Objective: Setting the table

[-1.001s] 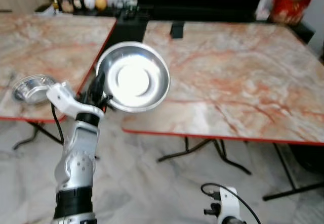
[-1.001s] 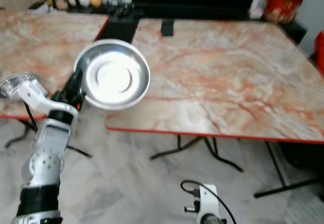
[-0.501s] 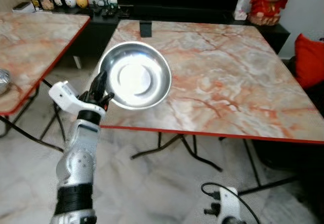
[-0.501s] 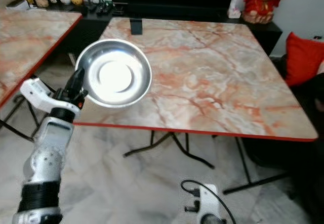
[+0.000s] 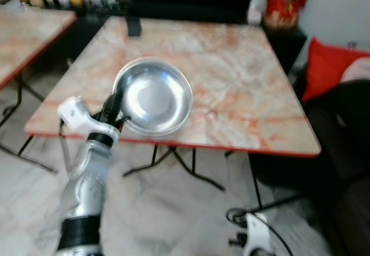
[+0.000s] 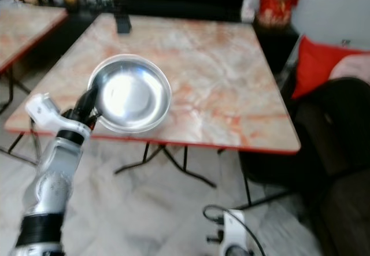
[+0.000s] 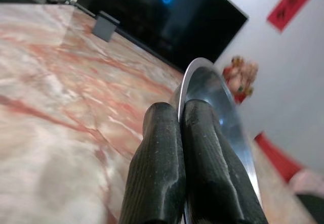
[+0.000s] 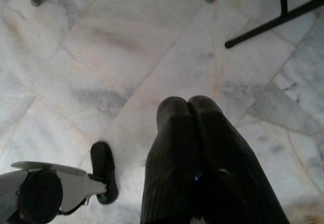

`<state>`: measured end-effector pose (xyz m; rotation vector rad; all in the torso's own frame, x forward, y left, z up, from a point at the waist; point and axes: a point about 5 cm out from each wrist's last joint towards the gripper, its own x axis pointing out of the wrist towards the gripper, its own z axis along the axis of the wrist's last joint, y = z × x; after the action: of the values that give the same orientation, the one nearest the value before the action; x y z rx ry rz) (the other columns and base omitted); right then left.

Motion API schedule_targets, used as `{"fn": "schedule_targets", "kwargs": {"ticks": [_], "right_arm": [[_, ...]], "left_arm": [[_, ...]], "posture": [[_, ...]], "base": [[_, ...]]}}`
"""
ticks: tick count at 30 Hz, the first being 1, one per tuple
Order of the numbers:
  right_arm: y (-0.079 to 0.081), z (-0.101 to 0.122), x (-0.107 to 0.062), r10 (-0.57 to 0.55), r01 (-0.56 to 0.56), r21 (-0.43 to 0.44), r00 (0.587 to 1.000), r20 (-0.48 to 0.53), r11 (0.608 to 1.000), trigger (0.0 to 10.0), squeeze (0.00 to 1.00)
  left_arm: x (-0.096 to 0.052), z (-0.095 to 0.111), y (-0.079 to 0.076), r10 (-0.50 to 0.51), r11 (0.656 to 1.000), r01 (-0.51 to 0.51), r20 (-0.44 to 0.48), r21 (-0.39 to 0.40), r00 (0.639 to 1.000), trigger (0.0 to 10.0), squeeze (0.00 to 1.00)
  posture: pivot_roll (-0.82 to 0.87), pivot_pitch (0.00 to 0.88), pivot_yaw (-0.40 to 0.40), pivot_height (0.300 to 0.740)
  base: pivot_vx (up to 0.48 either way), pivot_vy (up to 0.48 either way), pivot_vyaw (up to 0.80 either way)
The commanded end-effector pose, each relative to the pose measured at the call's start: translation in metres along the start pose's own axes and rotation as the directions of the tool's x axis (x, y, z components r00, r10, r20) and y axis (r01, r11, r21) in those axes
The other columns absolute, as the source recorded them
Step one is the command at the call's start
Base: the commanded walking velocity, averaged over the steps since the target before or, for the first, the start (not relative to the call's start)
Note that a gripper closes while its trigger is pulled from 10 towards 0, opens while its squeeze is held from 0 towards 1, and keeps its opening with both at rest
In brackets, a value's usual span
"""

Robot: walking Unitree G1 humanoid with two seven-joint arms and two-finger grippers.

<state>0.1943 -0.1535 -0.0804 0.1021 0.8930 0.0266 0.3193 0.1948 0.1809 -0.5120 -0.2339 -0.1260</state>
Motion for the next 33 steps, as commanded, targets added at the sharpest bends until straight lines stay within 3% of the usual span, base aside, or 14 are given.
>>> {"fn": "schedule_targets", "kwargs": {"ticks": [1,8,10,20,24,33], "right_arm": [[-0.008,-0.001,-0.001,-0.022,0.022,0.006,1.000,-0.004,1.000,10.0,0.00],[-0.008,-0.002,-0.001,-0.021,0.021,0.004,1.000,-0.006,1.000,10.0,0.00],[-0.008,-0.002,-0.001,-0.021,0.021,0.006,1.000,-0.006,1.000,10.0,0.00],[-0.008,-0.003,-0.001,-0.019,0.020,0.022,1.000,-0.014,1.000,10.0,0.00],[-0.008,-0.004,-0.002,-0.023,0.023,0.016,1.000,-0.015,1.000,10.0,0.00],[-0.008,-0.003,-0.002,-0.019,0.019,0.015,1.000,-0.007,1.000,10.0,0.00]], "left_arm": [[0.001,-0.001,-0.006,-0.037,0.999,0.037,-0.015,0.023,0.999,10.0,0.00],[0.001,0.010,0.006,-0.035,0.998,0.035,-0.005,0.052,0.999,10.0,0.00],[0.001,0.011,0.010,-0.006,1.000,0.006,0.005,-0.007,1.000,10.0,0.00],[-0.001,0.004,0.010,0.031,0.997,-0.029,0.021,-0.065,0.999,10.0,0.00],[0.000,0.004,0.010,0.036,0.997,-0.034,0.022,-0.075,0.999,10.0,0.00],[0.003,0.006,0.008,0.033,0.996,-0.030,0.035,-0.081,0.999,10.0,0.00]], "posture": [[-0.01,0.052,-0.005,0.740],[0.00,0.055,-0.005,0.740],[0.00,0.055,-0.003,0.740],[0.00,0.054,-0.005,0.740],[-0.01,0.041,-0.005,0.740],[-0.01,0.031,-0.004,0.740]], "base": [[0.000,0.000,0.00],[0.000,0.000,0.00],[0.000,0.000,0.00],[0.000,0.000,-0.06],[0.270,0.000,-0.61],[0.295,0.000,0.00]]}}
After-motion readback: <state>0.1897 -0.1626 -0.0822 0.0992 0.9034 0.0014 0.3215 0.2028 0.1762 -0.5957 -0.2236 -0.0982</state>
